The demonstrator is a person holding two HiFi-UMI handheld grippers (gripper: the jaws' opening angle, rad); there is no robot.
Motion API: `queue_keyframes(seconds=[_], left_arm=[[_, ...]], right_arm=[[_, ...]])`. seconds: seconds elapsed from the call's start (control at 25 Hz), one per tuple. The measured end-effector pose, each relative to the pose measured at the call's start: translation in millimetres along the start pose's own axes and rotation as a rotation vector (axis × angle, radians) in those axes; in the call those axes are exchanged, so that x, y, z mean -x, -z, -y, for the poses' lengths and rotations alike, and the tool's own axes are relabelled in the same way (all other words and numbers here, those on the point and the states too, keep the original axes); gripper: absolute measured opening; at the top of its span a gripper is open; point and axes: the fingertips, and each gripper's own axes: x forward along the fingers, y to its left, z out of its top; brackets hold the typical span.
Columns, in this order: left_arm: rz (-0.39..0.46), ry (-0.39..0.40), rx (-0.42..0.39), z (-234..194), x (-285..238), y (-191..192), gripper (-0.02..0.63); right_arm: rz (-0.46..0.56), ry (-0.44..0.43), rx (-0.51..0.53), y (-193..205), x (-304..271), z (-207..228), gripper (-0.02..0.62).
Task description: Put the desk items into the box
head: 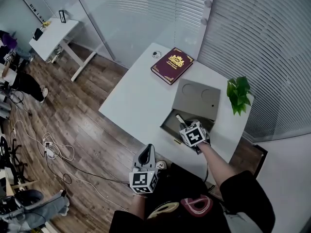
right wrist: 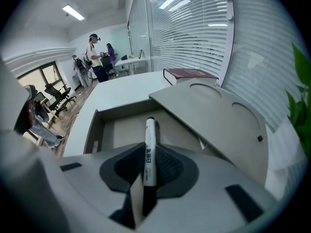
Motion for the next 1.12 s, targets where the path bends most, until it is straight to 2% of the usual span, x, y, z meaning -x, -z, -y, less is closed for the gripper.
queue_keyframes(seconds=[0.28,0.56,0.72,1.12], left_arm=[[-0.019,-0.002,0.003,1.2,1.9,5.3,0.02],[-0.029,0.008,-0.021,5.0,3.5,7.4,0.02],[-0.011,0.032,-0.03,10.0,1.7,2.7,0.021],[0.014,0.119,-0.02,31.7,-8.0,-4.3,0.02]], right_arm=[[-0.006,-0.019,-0.022,3.6,-2.2,-2.8,0.08],[0.032,-0.061,-0.052,-1.4,6.1,-8.5,0.238],[0.086,-0.09,-0.084,-9.3,21.9,-11.6,0.259],[0.237,-0.126,-0.199,-19.4,83.6,-19.6,0.262]])
